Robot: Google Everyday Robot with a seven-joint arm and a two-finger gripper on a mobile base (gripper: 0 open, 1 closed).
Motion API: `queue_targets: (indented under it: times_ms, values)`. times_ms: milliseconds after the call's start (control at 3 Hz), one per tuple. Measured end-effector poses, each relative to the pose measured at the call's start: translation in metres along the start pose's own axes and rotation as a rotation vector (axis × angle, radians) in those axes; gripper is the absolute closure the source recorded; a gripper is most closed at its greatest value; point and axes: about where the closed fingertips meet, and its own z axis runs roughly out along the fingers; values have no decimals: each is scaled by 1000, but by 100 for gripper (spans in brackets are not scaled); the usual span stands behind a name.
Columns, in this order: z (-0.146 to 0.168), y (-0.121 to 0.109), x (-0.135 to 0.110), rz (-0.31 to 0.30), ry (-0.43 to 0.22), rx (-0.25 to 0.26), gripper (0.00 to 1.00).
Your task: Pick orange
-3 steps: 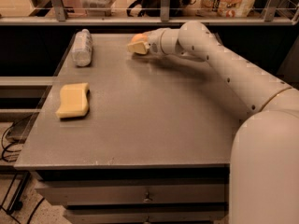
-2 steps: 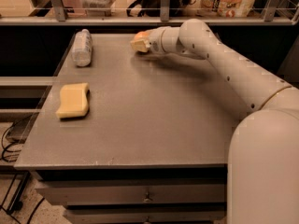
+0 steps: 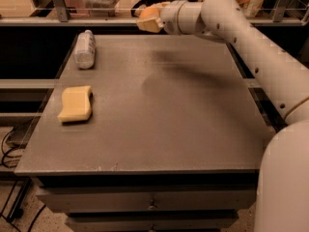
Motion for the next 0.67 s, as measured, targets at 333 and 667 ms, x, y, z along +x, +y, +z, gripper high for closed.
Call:
queue_targets:
  times_ms: [333, 667]
  values:
    - [-37, -10, -65, -115, -106, 2, 100]
    - [-35, -10, -68, -137, -112, 2, 100]
